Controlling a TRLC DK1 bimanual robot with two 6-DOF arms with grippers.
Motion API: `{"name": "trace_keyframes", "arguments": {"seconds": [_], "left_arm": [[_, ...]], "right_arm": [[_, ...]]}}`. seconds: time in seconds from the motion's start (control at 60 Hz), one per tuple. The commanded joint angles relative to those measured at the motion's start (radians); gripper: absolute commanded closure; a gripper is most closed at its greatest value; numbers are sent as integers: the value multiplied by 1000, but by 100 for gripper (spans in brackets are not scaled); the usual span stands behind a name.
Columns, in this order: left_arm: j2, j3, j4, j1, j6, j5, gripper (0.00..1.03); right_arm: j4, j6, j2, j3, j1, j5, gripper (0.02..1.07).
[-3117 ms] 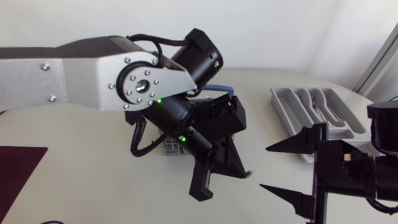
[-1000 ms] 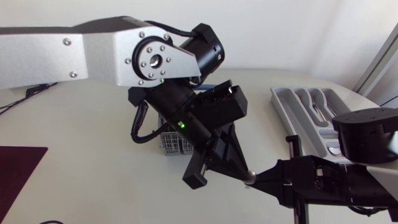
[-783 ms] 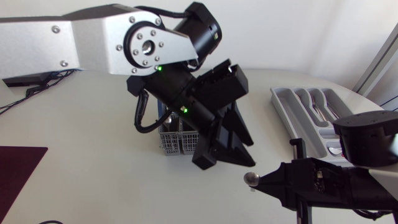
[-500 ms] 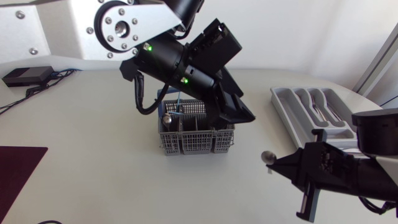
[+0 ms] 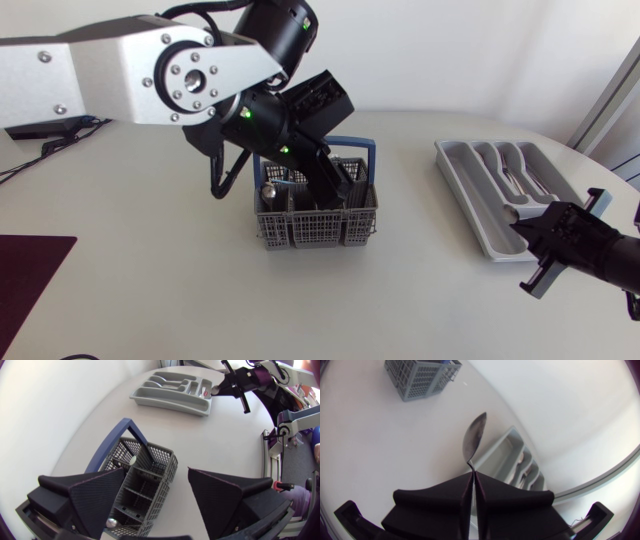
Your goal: Sort the cutlery from the basket into the organizer compartments.
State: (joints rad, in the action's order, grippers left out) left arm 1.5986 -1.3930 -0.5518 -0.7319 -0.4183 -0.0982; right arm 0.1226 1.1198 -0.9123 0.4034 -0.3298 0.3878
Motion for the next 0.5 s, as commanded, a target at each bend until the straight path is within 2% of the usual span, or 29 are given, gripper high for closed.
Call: {"name": "trace_keyframes", "arguments": {"seconds": [0.0,0.267,0.483], "left_arm": [[-40,38,1,14,16,17,15],[-65,118,3,31,13,74,15],[-101,146,1,55,12,89,15]], "right_arm": [[-83,89,-71,-31,-77,-6,101],[-299,222,-306,-3,-288,10,101],[-402,284,-479,55,-376,17,101]]}}
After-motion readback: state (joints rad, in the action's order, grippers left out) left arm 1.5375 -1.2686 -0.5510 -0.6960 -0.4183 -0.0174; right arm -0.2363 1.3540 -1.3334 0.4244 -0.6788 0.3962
